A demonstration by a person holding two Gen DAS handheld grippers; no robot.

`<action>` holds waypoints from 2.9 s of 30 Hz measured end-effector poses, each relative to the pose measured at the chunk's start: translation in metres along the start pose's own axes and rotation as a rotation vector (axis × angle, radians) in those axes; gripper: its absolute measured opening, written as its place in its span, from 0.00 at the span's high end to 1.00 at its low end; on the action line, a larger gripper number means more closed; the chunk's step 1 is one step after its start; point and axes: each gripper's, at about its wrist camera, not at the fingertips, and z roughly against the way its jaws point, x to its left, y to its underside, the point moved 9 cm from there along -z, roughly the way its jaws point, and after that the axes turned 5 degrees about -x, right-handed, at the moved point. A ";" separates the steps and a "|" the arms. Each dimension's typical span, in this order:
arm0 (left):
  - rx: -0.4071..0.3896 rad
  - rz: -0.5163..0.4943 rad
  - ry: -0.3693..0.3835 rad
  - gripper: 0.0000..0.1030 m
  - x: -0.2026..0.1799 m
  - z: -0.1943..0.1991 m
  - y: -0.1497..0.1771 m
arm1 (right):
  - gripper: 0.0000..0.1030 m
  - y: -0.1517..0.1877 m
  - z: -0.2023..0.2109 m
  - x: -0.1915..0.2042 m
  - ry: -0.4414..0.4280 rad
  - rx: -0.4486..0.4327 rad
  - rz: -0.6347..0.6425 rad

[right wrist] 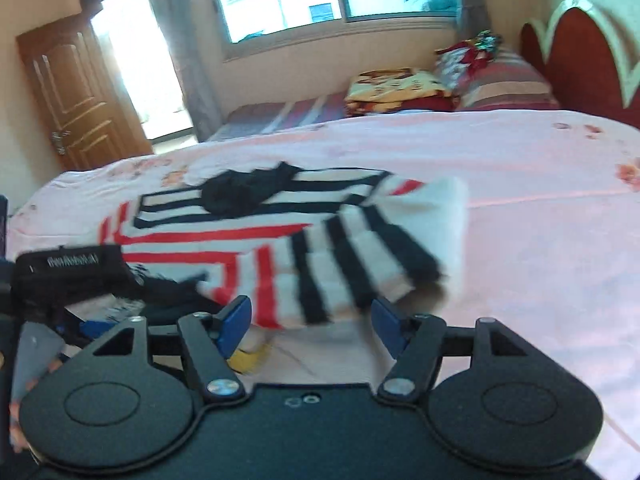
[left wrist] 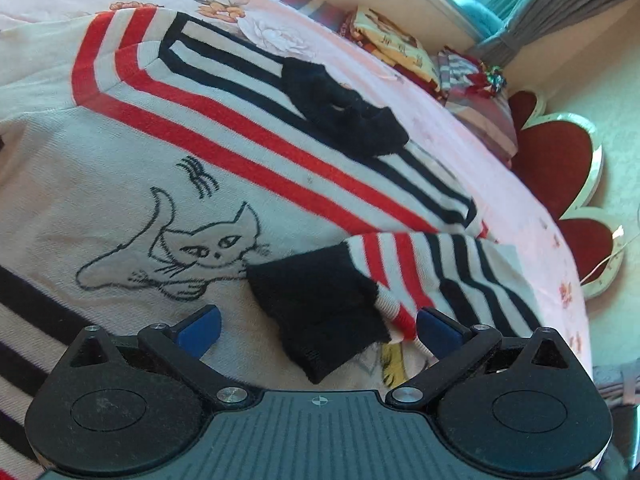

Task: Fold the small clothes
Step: 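Carry the cuff across the sweater body with the right gripper while the left gripper grasps the other cuff, then lay the sleeve on the sweater body and open the right gripper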

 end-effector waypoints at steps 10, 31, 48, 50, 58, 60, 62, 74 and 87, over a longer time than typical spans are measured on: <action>-0.020 0.037 0.095 0.82 -0.017 -0.026 -0.006 | 0.36 0.027 -0.012 -0.033 0.149 0.049 -0.087; -0.169 0.023 -0.088 0.90 0.102 0.001 -0.082 | 0.84 0.020 -0.062 -0.014 0.185 0.071 -0.032; -0.228 -0.136 -0.084 0.89 0.056 0.011 -0.083 | 0.54 -0.027 -0.069 -0.041 0.091 0.033 -0.200; -0.200 -0.147 -0.092 0.90 0.051 -0.005 -0.075 | 0.54 -0.035 -0.089 -0.042 0.094 0.040 -0.204; -0.203 -0.145 -0.101 0.90 0.063 -0.017 -0.072 | 0.75 -0.060 -0.157 -0.058 0.079 0.070 -0.318; -0.203 -0.162 -0.108 0.90 0.061 -0.018 -0.072 | 0.85 -0.063 -0.162 -0.060 0.096 0.064 -0.307; -0.205 -0.182 -0.115 0.90 0.060 -0.018 -0.071 | 0.86 -0.060 -0.162 -0.063 0.165 0.041 -0.219; -0.227 -0.202 -0.160 0.89 0.056 -0.019 -0.070 | 0.78 -0.063 -0.144 -0.007 0.119 -0.005 0.020; -0.196 -0.112 -0.196 0.66 0.075 0.023 -0.060 | 0.69 -0.021 -0.131 0.061 0.048 0.089 0.201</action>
